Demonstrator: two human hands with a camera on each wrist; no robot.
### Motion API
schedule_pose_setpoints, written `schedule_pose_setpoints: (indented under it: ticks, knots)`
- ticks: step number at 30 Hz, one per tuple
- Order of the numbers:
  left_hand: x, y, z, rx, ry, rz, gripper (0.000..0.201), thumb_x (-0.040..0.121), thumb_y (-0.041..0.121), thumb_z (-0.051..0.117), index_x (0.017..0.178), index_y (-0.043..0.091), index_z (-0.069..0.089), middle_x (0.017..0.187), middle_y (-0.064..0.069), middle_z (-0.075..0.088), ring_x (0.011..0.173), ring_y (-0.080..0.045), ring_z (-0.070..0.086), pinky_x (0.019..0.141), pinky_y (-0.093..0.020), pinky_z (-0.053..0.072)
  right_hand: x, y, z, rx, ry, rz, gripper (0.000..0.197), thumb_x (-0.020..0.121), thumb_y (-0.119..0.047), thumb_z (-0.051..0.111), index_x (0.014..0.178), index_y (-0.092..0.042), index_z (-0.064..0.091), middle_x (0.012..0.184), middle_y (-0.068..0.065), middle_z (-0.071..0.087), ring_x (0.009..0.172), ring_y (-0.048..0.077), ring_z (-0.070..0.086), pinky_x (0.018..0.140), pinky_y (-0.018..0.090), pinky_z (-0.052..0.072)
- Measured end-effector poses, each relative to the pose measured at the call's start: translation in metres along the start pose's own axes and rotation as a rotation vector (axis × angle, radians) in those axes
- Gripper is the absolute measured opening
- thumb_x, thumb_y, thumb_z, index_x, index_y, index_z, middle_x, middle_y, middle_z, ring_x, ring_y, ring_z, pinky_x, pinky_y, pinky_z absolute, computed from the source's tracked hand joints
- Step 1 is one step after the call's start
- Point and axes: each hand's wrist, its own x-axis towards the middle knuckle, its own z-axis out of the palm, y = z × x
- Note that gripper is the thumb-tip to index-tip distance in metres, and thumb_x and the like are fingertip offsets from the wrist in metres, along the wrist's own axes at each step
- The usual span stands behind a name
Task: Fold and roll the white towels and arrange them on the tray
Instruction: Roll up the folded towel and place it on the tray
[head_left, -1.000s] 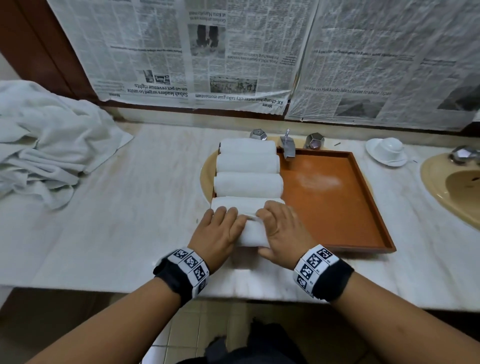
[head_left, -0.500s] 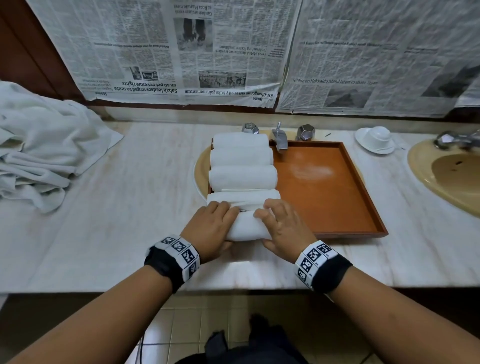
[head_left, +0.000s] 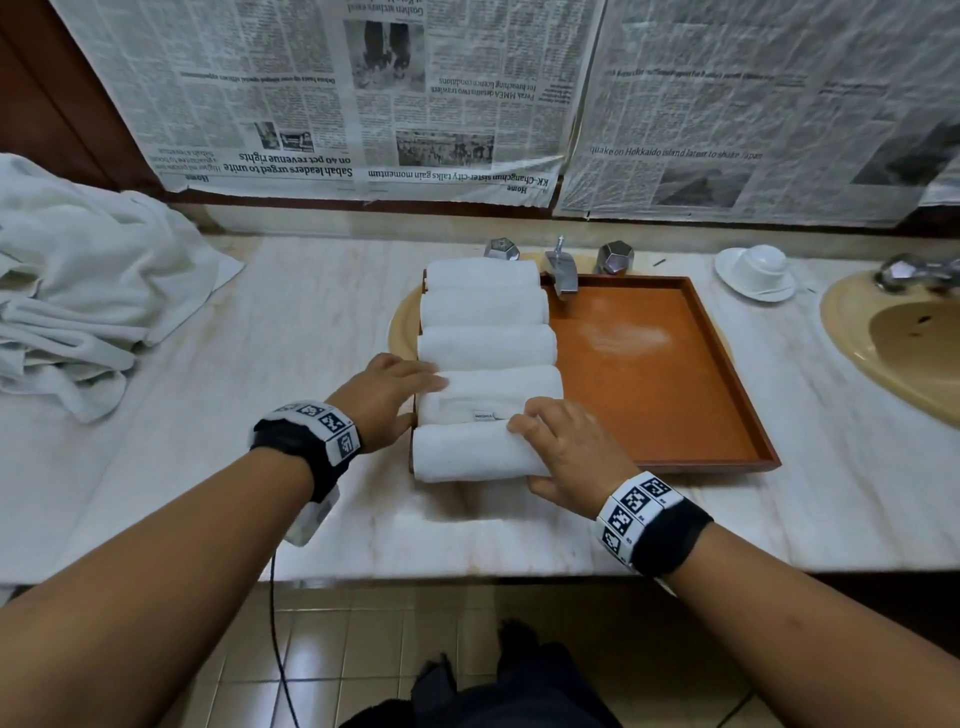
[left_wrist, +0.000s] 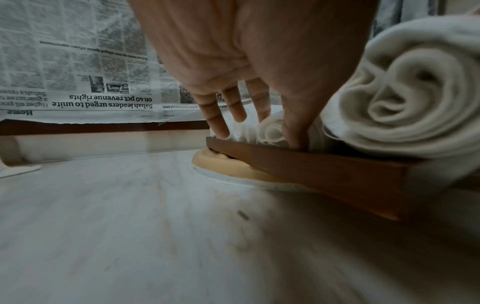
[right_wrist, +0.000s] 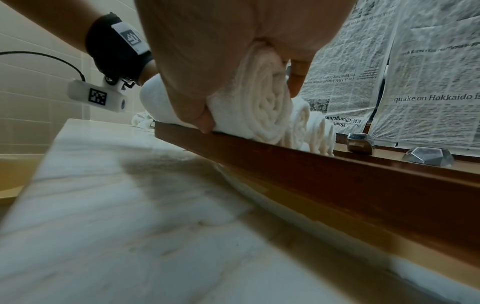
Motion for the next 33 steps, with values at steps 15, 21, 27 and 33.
schedule_pose_setpoints:
  ticks: [15, 21, 27, 33]
  knots:
    - [0.026, -0.004, -0.008, -0.139, 0.031, -0.142, 0.025, 0.097, 0.016, 0.058, 0.118, 0.023, 0.072, 0.11, -0.007, 0.067, 0.1, -0.027, 0.061, 0.086, -0.026, 0.04, 0.012, 0.016, -0.009, 0.108, -0.159, 0.048, 0.064, 0.08, -0.044, 0.069, 0.138, -0.028, 0.05, 0.132, -0.007, 0.056, 0.123, 0.018, 0.046, 0.103, 0.039, 0.035]
    - [0.028, 0.006, -0.01, -0.333, 0.087, -0.332, 0.023, 0.097, 0.015, 0.056, 0.108, 0.025, 0.075, 0.095, 0.005, 0.072, 0.065, -0.006, 0.063, 0.07, -0.019, 0.051, 0.02, 0.021, -0.015, 0.191, -0.226, 0.107, 0.058, 0.087, -0.038, 0.065, 0.142, -0.032, 0.047, 0.135, -0.01, 0.054, 0.128, 0.015, 0.04, 0.104, 0.031, 0.022]
    - [0.023, 0.025, -0.014, -0.208, 0.209, -0.218, 0.029, 0.092, 0.008, 0.052, 0.115, 0.019, 0.064, 0.112, -0.002, 0.056, 0.094, -0.018, 0.055, 0.085, -0.028, 0.044, 0.029, 0.025, -0.017, 0.211, -0.312, 0.147, 0.054, 0.09, -0.039, 0.061, 0.142, -0.037, 0.046, 0.136, -0.014, 0.053, 0.129, 0.013, 0.037, 0.103, 0.031, 0.02]
    - [-0.024, 0.032, 0.011, -0.104, 0.05, 0.037, 0.073, 0.071, 0.075, 0.061, 0.125, 0.026, 0.056, 0.127, 0.006, 0.047, 0.108, -0.019, 0.046, 0.093, -0.033, 0.042, 0.023, 0.027, -0.009, 0.401, -0.263, 0.228, 0.055, 0.089, -0.031, 0.065, 0.141, -0.035, 0.049, 0.134, -0.013, 0.054, 0.127, 0.014, 0.035, 0.105, 0.031, 0.027]
